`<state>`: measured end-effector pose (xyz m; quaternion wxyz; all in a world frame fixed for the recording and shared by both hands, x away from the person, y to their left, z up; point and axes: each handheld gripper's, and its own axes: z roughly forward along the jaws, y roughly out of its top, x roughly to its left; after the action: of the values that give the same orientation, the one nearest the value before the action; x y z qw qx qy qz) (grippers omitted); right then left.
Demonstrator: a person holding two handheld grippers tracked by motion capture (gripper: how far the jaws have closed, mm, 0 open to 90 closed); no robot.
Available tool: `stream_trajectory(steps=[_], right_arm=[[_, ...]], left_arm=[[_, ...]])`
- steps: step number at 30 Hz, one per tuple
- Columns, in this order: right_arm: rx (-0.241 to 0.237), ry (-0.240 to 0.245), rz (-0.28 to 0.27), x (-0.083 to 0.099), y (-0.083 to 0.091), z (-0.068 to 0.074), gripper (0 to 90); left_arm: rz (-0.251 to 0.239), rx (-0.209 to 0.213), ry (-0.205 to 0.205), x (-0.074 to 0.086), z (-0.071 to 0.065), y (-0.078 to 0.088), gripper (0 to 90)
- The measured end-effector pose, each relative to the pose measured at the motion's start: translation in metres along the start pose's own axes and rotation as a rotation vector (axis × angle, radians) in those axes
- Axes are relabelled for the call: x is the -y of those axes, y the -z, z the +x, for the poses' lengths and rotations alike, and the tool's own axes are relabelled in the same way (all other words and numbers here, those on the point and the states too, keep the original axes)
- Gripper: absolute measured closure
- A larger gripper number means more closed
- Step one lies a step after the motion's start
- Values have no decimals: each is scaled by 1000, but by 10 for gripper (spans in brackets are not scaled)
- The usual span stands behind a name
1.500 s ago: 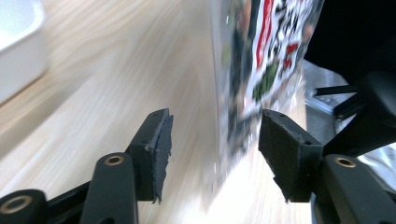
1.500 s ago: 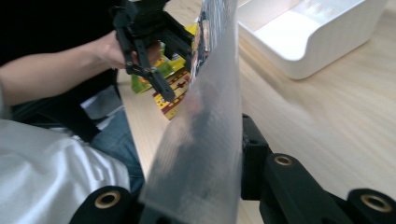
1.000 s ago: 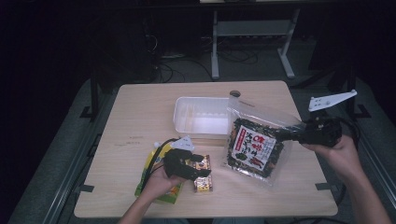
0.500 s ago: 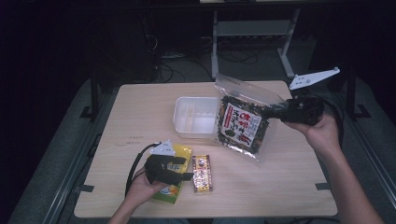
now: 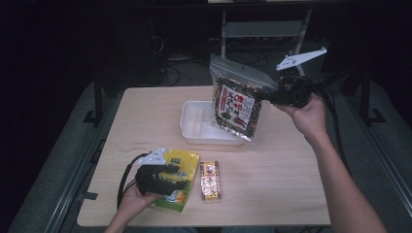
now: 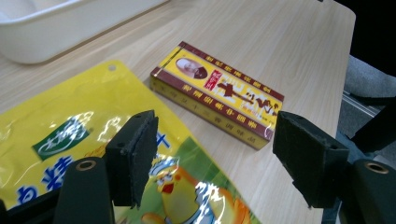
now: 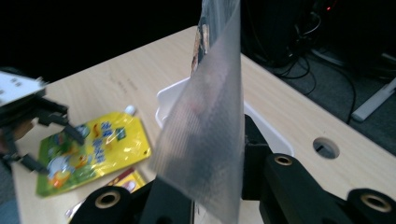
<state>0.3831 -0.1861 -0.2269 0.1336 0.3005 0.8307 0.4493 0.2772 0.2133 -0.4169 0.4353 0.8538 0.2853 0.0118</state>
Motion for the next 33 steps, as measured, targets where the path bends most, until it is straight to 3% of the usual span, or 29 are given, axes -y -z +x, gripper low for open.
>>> stream_trajectory(steps=[9, 19, 33], right_arm=[[86, 18, 22, -20, -38, -6, 785], [144, 25, 41, -18, -68, -13, 785], [90, 17, 74, -1, -98, -28, 785]], left_arm=[[-5, -4, 15, 9, 6, 5, 293], [-5, -4, 20, 12, 8, 7, 288], [-12, -5, 34, 15, 11, 9, 286]])
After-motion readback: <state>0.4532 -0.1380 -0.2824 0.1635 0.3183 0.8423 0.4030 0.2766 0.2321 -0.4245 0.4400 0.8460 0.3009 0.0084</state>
